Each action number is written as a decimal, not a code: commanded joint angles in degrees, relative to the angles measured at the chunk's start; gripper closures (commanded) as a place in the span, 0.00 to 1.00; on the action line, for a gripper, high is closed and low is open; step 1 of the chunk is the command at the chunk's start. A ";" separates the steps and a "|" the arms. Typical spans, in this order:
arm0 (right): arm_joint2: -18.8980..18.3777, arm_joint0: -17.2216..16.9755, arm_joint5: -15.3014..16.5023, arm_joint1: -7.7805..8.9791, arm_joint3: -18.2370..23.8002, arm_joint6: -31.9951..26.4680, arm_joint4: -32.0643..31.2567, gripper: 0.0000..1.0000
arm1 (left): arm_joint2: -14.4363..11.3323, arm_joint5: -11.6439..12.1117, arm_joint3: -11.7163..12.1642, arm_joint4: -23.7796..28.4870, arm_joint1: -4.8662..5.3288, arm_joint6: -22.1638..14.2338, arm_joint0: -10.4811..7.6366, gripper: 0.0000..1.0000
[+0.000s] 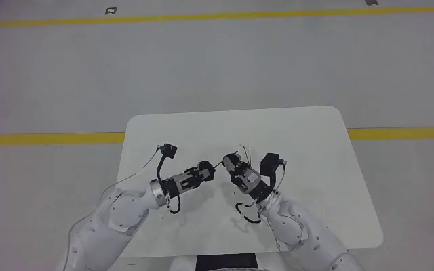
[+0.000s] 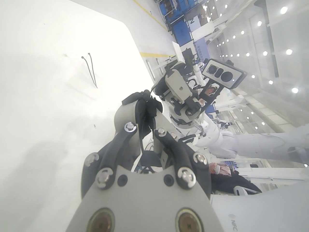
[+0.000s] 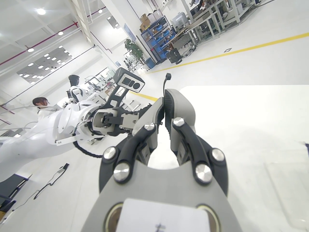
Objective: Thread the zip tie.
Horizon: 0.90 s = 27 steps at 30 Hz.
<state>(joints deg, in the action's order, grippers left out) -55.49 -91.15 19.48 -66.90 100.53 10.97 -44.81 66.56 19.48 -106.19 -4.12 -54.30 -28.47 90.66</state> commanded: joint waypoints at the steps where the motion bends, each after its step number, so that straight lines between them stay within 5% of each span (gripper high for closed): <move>1: 0.05 0.12 0.00 -0.05 -0.17 -0.13 0.01 1.00 | -0.01 0.00 -0.07 -0.03 0.03 -0.01 0.01 1.00; 27: -1.40 -1.16 -0.20 0.28 2.19 1.69 -0.50 1.00 | 0.18 0.00 0.38 -0.05 0.16 0.08 0.09 1.00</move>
<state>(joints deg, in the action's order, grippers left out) -56.76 -92.38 19.47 -66.62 102.70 12.70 -45.08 66.75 19.48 -105.81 -4.17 -54.14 -28.40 90.75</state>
